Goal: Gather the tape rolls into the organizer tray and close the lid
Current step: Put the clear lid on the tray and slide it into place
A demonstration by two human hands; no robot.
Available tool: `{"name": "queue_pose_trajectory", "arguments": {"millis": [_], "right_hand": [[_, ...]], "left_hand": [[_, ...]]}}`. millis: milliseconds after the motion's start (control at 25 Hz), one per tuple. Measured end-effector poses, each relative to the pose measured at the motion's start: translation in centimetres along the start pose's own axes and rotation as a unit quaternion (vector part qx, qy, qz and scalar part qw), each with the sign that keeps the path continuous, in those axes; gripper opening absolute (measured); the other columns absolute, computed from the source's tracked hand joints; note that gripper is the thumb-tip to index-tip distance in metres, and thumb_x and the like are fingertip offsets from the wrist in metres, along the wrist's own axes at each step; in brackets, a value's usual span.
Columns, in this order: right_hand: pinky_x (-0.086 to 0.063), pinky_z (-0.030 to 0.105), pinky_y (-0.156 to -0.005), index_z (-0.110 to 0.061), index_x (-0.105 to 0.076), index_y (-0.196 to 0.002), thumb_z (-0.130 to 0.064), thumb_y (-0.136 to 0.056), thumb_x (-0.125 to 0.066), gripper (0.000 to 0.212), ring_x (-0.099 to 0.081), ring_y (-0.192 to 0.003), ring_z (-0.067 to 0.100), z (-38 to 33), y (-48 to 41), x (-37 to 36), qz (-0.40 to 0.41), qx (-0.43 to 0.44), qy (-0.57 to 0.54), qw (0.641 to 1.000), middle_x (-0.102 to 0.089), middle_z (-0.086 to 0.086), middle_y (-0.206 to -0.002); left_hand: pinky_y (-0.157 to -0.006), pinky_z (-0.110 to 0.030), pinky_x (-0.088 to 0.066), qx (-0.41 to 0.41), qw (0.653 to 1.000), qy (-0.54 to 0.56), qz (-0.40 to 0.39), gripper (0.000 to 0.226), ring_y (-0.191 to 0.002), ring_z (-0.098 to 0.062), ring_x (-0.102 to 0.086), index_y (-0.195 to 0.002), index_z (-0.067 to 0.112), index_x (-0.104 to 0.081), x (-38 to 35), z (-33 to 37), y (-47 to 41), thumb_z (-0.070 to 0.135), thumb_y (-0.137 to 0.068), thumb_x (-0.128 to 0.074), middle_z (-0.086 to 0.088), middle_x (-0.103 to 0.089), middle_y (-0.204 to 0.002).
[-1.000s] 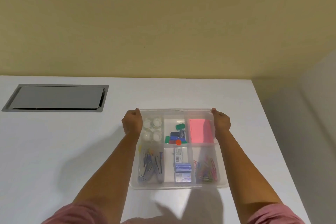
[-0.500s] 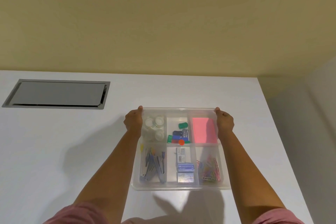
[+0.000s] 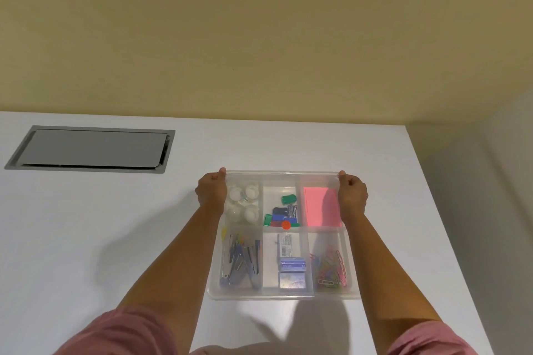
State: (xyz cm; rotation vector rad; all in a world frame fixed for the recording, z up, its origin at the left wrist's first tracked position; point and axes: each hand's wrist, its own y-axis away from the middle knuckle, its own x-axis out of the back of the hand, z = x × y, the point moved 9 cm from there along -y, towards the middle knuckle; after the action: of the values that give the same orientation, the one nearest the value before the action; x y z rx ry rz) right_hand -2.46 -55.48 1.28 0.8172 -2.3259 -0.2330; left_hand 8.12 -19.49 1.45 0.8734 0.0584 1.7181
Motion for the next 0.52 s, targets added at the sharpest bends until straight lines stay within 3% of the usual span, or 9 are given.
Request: {"name": "queue_pose_trajectory", "arguments": {"millis": [80,160,280,520], "right_hand": [[-0.041,0.031,-0.068,-0.01,-0.065,-0.101,-0.03,-0.096,-0.049,0.025,-0.052,-0.078,0.024,-0.5,0.2,0.2,0.004,0.022,0.002,1.0,-0.057,0.004,-0.084],[-0.047,0.036,-0.08,-0.008,-0.061,-0.117,-0.023,-0.096,-0.05,0.028,-0.057,-0.089,0.027,-1.1,0.6,0.5,-0.005,0.054,0.006,0.998,-0.06,0.011,-0.098],[-0.048,0.039,-0.092,-0.007,-0.058,-0.122,-0.019,-0.097,-0.049,0.03,-0.059,-0.107,0.034,-0.5,1.9,1.2,-0.02,0.084,0.014,0.996,-0.062,0.019,-0.117],[-0.046,0.038,-0.096,-0.007,-0.056,-0.127,-0.019,-0.097,-0.049,0.033,-0.057,-0.113,0.034,2.9,5.1,3.3,-0.028,0.073,0.015,0.997,-0.062,0.019,-0.123]], "left_hand": [[-0.089,-0.04,-0.049,-0.015,1.0,-0.023,-0.003,0.037,-0.1,-0.033,-0.059,-0.094,0.003,-0.064,0.2,0.2,0.3,0.036,-0.098,-0.047,-0.017,-0.065,-0.098],[-0.093,-0.041,-0.049,-0.022,0.999,-0.037,0.005,0.037,-0.11,-0.035,-0.059,-0.112,0.005,-0.062,0.7,-0.1,0.8,0.036,-0.098,-0.047,-0.017,-0.065,-0.117],[-0.094,-0.041,-0.048,-0.037,0.997,-0.066,0.005,0.035,-0.113,-0.036,-0.058,-0.118,0.007,-0.06,1.3,-1.3,2.5,0.031,-0.099,-0.044,-0.016,-0.063,-0.123],[-0.094,-0.041,-0.048,-0.04,0.997,-0.059,0.003,0.032,-0.113,-0.037,-0.058,-0.117,0.006,-0.062,2.9,-4.5,5.7,0.026,-0.098,-0.046,-0.016,-0.064,-0.122]]}}
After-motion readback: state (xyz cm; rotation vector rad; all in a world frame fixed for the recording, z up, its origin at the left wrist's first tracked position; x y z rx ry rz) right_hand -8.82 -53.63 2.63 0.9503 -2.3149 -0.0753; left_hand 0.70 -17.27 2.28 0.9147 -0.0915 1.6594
